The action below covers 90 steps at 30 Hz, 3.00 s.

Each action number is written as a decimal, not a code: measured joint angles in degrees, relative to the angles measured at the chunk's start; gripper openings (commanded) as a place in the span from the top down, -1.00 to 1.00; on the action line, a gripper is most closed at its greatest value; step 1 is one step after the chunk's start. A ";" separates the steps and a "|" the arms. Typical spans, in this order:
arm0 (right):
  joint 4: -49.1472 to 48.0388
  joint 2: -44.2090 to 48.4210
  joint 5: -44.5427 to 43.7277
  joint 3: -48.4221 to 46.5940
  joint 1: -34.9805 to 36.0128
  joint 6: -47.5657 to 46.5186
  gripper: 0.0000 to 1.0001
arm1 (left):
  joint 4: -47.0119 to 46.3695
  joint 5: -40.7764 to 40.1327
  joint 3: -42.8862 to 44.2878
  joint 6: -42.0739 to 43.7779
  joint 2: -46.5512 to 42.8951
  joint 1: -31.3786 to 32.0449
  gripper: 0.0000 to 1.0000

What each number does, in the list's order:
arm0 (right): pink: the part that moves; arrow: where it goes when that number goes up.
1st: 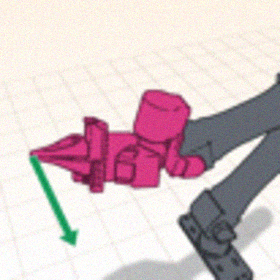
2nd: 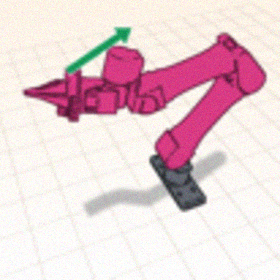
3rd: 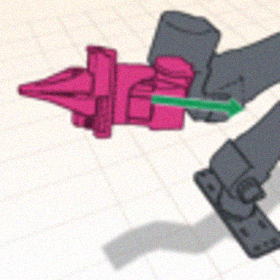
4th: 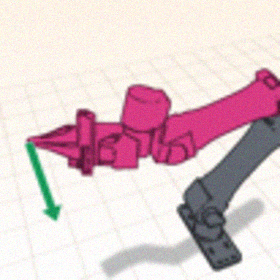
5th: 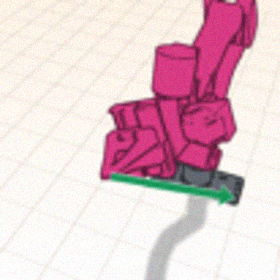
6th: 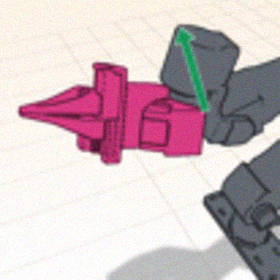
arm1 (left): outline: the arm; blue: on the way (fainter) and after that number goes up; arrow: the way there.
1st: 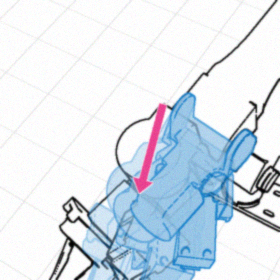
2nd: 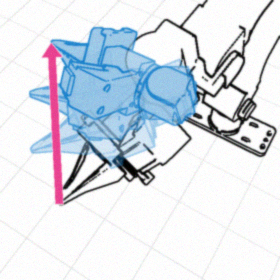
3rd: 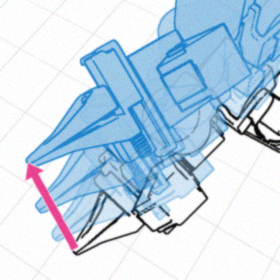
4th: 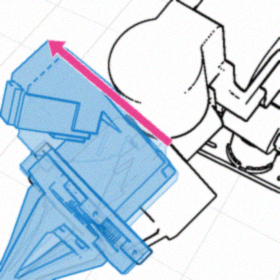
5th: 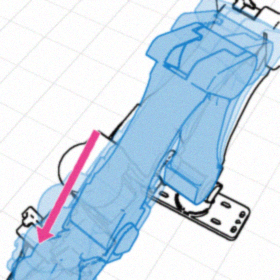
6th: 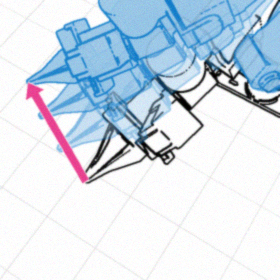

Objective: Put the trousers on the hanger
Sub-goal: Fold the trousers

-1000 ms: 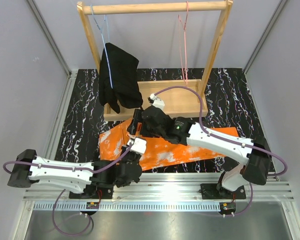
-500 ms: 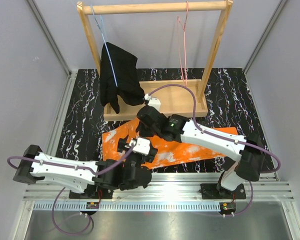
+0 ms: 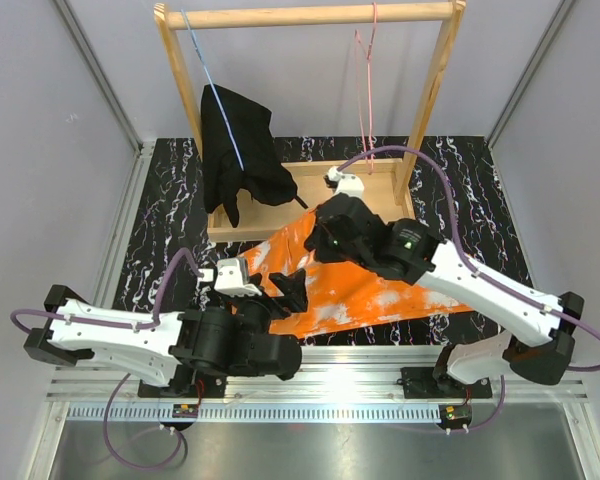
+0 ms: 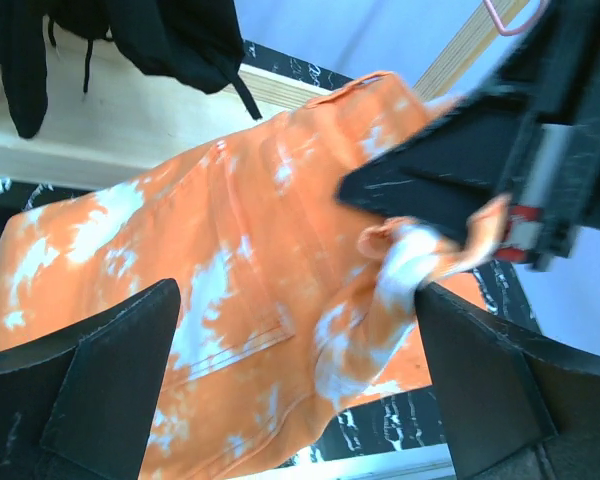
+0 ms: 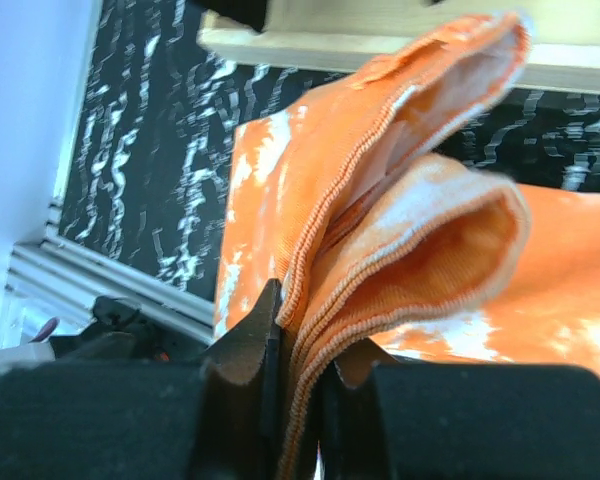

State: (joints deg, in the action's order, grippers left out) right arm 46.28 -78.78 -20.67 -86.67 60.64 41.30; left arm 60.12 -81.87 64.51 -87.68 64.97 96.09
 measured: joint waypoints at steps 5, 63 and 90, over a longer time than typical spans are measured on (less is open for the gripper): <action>10.47 7.06 -2.38 -0.39 -7.58 -3.19 0.89 | 7.85 -0.48 -3.08 7.17 -3.32 -1.60 -0.98; 4.74 1.57 -12.46 22.34 -50.05 -16.41 0.81 | -47.36 60.59 -23.45 46.64 18.58 -38.75 -0.96; 10.25 13.53 -15.47 23.80 -57.29 -15.69 0.39 | -45.64 59.78 -23.32 45.51 16.79 -38.66 -0.98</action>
State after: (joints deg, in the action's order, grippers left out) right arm 56.53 -65.25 -36.14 -62.87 3.36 25.61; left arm 14.48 -22.09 41.19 -42.17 81.76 57.43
